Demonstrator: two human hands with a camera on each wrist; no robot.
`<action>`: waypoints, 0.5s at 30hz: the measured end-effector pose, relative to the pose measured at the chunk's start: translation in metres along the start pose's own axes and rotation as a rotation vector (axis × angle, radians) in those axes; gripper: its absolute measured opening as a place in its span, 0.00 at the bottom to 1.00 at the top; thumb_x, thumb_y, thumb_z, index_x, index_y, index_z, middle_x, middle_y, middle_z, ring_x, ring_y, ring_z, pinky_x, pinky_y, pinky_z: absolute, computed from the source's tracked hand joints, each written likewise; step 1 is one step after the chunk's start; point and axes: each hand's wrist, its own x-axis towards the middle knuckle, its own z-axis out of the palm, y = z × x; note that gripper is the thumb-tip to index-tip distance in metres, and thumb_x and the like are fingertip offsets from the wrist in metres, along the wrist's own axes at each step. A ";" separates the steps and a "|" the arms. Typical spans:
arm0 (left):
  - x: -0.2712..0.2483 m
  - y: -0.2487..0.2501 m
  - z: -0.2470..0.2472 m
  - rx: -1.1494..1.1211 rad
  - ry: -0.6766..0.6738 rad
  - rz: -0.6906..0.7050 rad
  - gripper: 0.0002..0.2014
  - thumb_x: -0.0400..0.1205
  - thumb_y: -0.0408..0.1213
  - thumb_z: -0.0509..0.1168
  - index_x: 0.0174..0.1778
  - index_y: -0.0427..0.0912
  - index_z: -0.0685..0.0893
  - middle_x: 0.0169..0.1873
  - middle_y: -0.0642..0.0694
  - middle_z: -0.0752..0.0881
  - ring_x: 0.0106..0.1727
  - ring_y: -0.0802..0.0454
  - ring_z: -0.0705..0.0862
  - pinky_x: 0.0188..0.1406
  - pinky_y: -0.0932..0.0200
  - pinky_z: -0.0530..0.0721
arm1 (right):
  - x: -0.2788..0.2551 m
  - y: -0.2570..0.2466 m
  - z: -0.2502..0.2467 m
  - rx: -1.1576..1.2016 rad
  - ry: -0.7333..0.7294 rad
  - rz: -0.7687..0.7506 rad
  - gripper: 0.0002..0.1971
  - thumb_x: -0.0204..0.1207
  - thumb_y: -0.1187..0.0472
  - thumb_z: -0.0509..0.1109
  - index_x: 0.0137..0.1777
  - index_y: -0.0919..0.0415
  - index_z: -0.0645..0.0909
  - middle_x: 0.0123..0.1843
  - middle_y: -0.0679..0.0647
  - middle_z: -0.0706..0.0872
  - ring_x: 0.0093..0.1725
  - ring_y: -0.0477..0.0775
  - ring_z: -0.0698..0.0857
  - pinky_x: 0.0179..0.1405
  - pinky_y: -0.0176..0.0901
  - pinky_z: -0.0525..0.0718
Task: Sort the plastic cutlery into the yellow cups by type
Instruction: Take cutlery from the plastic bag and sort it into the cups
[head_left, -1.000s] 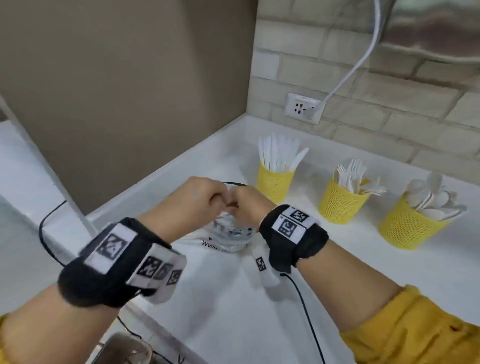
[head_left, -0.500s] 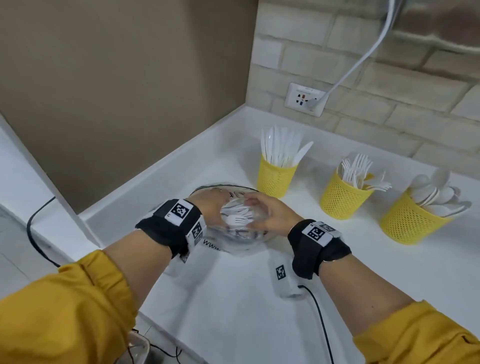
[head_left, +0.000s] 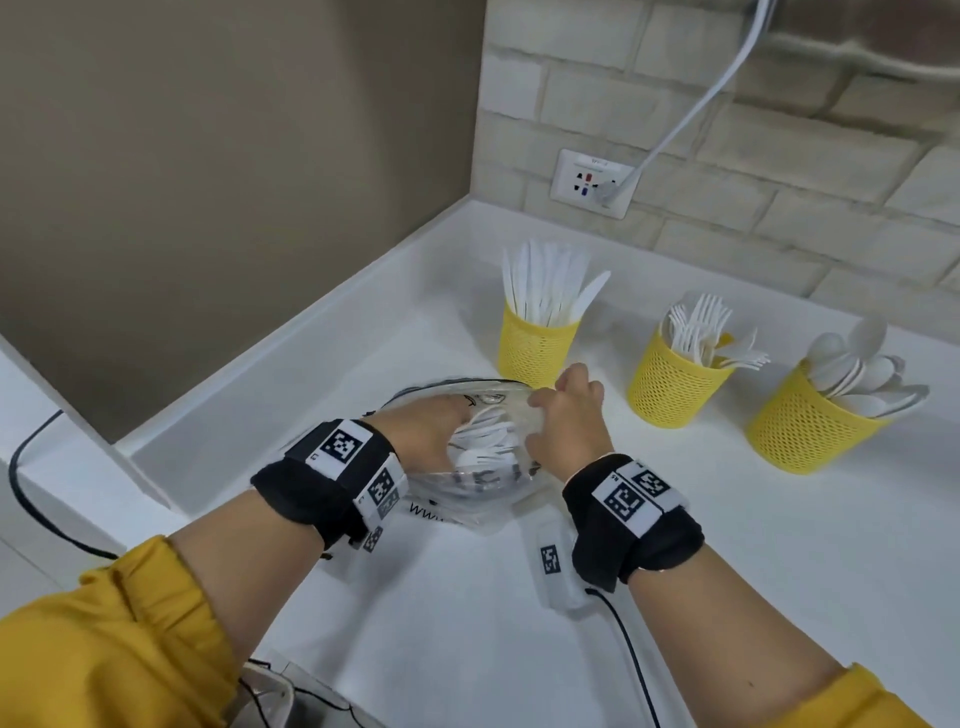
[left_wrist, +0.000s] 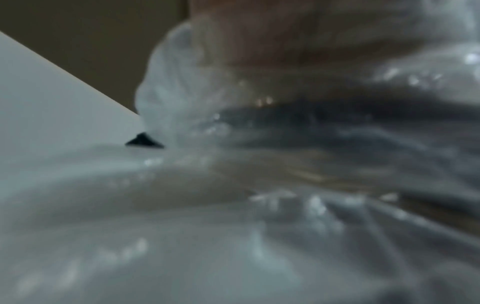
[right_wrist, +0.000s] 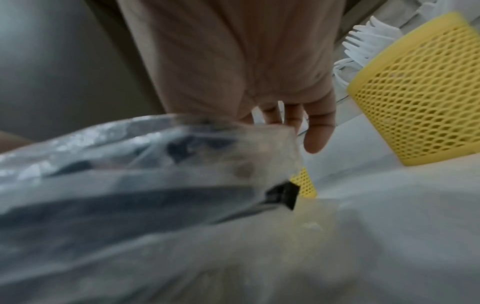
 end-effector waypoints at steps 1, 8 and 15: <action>-0.001 0.000 0.001 -0.013 -0.007 -0.007 0.32 0.74 0.41 0.72 0.72 0.38 0.68 0.70 0.43 0.73 0.69 0.46 0.73 0.63 0.60 0.70 | 0.000 0.002 -0.001 0.034 0.015 0.031 0.21 0.72 0.72 0.64 0.65 0.60 0.80 0.66 0.60 0.66 0.65 0.63 0.66 0.63 0.45 0.73; -0.005 0.001 0.000 0.006 -0.042 0.017 0.27 0.77 0.38 0.68 0.70 0.37 0.67 0.66 0.40 0.74 0.60 0.45 0.74 0.49 0.64 0.66 | -0.006 0.013 -0.019 0.380 -0.347 0.042 0.28 0.76 0.57 0.69 0.75 0.56 0.66 0.71 0.58 0.73 0.68 0.58 0.75 0.57 0.42 0.74; -0.005 0.000 0.004 0.086 -0.049 0.020 0.16 0.80 0.31 0.61 0.65 0.34 0.72 0.64 0.38 0.79 0.62 0.42 0.78 0.56 0.56 0.74 | -0.008 0.011 -0.003 0.328 -0.098 0.118 0.22 0.75 0.68 0.61 0.69 0.57 0.73 0.50 0.61 0.81 0.42 0.60 0.78 0.41 0.42 0.75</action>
